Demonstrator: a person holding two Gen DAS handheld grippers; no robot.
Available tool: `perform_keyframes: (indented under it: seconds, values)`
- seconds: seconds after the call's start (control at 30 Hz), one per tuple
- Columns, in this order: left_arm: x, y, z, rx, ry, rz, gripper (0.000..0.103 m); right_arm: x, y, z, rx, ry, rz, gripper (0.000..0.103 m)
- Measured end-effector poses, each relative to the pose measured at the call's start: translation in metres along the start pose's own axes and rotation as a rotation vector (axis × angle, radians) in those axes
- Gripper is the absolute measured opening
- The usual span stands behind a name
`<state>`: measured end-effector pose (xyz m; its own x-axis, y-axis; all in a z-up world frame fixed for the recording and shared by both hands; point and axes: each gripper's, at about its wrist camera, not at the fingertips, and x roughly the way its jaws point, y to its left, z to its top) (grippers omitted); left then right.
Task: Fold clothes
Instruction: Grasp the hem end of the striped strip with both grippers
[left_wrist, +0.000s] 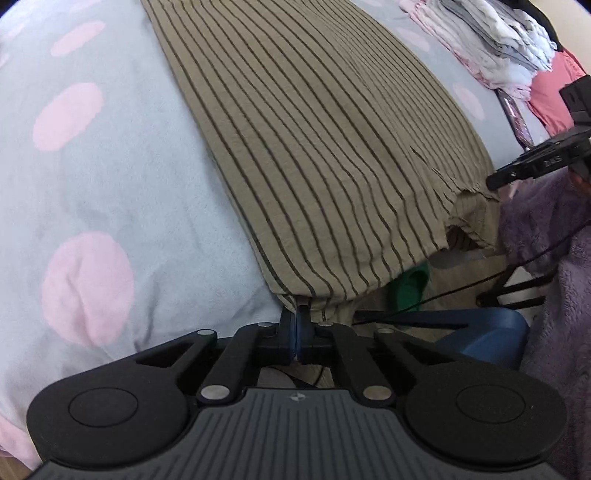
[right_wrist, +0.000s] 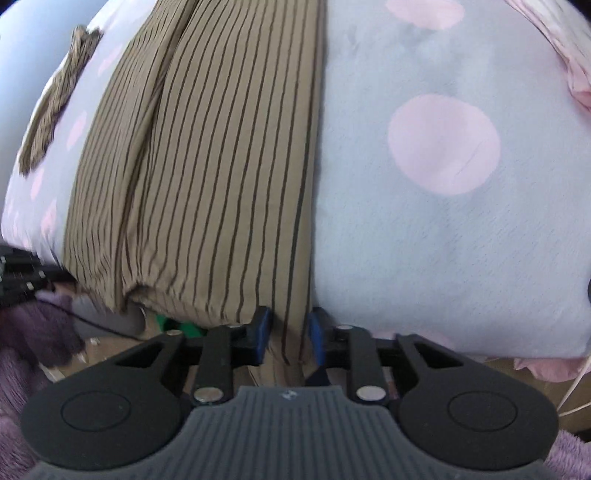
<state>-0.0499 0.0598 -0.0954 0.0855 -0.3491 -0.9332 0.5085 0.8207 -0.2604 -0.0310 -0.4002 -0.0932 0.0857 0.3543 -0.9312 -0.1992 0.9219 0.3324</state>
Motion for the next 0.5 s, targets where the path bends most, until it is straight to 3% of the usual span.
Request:
perform_keyframes:
  seconds: [0.2,0.3,0.43,0.47,0.5]
  values:
    - [0.01,0.0,-0.009,-0.039,0.123,-0.026,0.0,-0.004,-0.002,-0.01,-0.028,0.037,-0.027,0.004]
    - [0.019,-0.004,-0.015,-0.018,0.2,-0.005,0.0,0.001,-0.007,-0.016,-0.014,0.099,-0.054,0.005]
    - [0.006,-0.004,-0.015,-0.027,0.137,0.019,0.002,-0.003,-0.017,-0.027,0.015,0.112,-0.062,0.01]
    - [0.0,-0.002,-0.014,-0.039,0.107,0.021,0.011,-0.008,-0.02,-0.026,0.027,0.089,-0.058,0.012]
    - [-0.005,0.002,-0.013,-0.055,0.078,0.018,0.017,-0.014,-0.022,-0.026,0.039,0.063,-0.056,0.022]
